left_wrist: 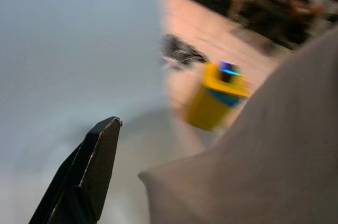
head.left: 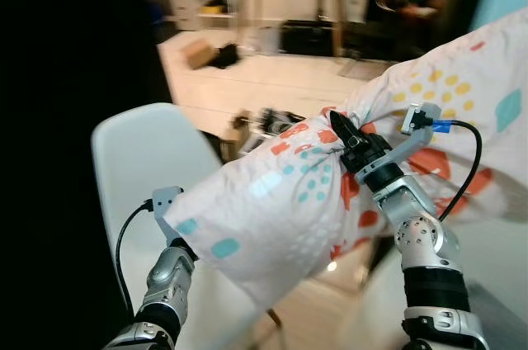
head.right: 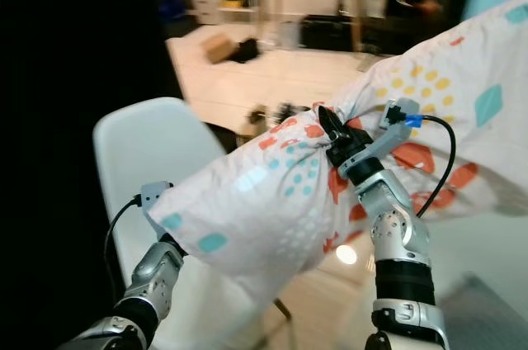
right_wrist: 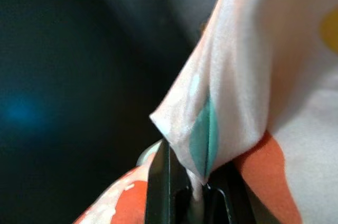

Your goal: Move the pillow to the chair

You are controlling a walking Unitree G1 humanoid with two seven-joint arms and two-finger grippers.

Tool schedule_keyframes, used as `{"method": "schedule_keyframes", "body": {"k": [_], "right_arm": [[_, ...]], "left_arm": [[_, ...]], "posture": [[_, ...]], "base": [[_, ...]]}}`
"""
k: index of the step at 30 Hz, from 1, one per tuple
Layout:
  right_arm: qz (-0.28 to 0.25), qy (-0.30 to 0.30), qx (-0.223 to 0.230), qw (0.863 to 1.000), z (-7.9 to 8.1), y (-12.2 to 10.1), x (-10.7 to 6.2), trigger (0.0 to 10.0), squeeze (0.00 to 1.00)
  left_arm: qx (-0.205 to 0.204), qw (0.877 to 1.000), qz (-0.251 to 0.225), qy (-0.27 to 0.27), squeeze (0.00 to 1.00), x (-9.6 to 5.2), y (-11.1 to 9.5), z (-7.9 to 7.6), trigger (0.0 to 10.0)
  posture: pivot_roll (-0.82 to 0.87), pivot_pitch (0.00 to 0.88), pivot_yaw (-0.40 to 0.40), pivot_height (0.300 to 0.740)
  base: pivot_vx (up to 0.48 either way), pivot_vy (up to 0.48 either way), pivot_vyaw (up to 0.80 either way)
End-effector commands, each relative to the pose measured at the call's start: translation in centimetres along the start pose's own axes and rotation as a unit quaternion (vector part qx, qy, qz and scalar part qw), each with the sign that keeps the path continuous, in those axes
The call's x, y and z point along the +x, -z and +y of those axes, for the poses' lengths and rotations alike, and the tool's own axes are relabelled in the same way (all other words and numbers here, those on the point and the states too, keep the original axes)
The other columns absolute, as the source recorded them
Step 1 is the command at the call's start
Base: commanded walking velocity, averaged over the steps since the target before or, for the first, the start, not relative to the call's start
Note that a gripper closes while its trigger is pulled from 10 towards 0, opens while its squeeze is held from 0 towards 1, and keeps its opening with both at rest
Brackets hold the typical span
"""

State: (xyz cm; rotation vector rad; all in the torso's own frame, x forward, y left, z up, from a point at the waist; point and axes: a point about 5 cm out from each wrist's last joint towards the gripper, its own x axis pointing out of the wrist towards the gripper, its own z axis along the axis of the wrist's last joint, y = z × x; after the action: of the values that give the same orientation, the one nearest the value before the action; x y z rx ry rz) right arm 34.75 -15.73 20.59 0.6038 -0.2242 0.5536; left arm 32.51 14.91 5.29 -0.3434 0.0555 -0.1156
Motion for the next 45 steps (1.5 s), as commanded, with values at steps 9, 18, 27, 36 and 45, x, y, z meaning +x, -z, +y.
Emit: {"method": "schedule_keyframes", "body": {"k": [9, 18, 27, 36, 45], "right_arm": [[0.056, -0.073, -0.003, 0.996, 2.1, 1.6, 0.5, 10.0, 0.00], [0.075, -0.076, 0.002, 0.994, 2.2, 2.1, 0.3, 10.0, 0.00], [0.220, 0.042, 0.027, 0.974, -0.7, 8.4, -1.9, 10.0, 0.00], [0.251, 0.191, 0.048, 0.948, -4.0, 11.8, -5.1, 10.0, 0.00], [0.337, 0.310, 0.013, 0.889, -6.4, 14.8, -9.6, 10.0, 0.00]], "left_arm": [[0.009, 1.000, 0.005, -0.016, 0.00, 0.1, 0.0, 0.0, 10.0], [0.015, 1.000, 0.008, -0.016, 0.00, 0.0, 0.2, 0.0, 10.0], [0.038, 0.998, 0.032, -0.028, 0.00, -0.2, 0.8, -0.1, 10.0], [0.066, 0.996, 0.035, -0.045, 0.00, -0.3, 0.7, 0.6, 10.0], [0.089, 0.994, 0.049, -0.042, 0.00, -0.8, 1.5, 0.6, 10.0]], "posture": [[0.07, 0.000, 0.037, 0.724], [0.07, 0.000, 0.038, 0.724], [0.08, 0.000, 0.036, 0.724], [0.08, 0.000, 0.037, 0.694], [0.08, 0.000, 0.040, 0.659]], "base": [[0.046, 0.000, 0.80], [0.000, 0.000, 0.80], [0.000, 0.000, 0.27], [0.000, 0.000, 0.00], [0.000, 0.000, 0.00]]}}
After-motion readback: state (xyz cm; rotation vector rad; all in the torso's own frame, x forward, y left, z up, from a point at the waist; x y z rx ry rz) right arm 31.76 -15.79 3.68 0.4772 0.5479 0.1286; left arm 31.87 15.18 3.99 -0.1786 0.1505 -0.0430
